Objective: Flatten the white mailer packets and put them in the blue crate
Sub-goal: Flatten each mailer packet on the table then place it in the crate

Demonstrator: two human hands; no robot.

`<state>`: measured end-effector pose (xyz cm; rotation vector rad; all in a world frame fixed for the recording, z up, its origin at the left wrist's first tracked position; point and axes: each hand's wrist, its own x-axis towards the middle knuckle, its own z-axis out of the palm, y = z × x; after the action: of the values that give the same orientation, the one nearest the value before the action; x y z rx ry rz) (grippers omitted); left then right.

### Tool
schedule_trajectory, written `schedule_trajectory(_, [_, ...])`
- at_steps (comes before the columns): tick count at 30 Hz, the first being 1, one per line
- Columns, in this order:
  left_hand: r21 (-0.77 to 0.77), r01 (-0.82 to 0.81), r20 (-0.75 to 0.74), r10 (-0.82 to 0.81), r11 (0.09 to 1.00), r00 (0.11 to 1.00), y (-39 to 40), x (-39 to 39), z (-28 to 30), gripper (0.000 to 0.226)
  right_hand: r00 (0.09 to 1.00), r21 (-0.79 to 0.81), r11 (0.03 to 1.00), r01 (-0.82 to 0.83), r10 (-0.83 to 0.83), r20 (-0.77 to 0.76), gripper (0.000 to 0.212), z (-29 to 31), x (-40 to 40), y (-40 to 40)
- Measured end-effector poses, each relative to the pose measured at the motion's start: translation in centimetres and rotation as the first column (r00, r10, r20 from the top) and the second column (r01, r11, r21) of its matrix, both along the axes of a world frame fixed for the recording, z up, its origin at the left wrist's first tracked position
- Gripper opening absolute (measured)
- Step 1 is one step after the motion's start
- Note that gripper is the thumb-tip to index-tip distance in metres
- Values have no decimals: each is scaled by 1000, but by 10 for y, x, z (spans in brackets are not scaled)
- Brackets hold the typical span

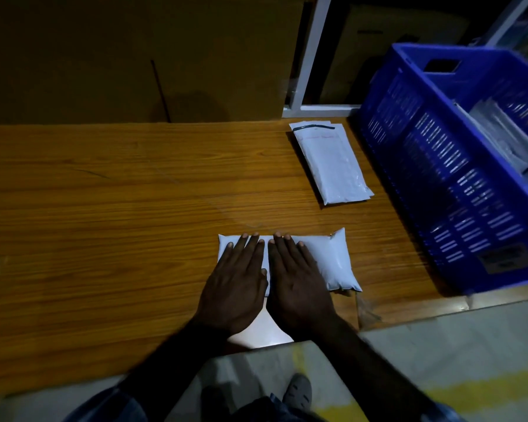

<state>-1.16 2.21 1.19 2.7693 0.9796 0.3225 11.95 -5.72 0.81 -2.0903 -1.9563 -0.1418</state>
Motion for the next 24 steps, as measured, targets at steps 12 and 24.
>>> schedule_trajectory(12, [77,2,-107,7,997,994,-3,20,8,56,999,-54,998,29,-27,45,57,12,20,5])
schedule_trajectory(24, [71,-9,-59,14,997,998,-1,19,1,54,999,34,999,6,-5,-33,53,-3,23,-1])
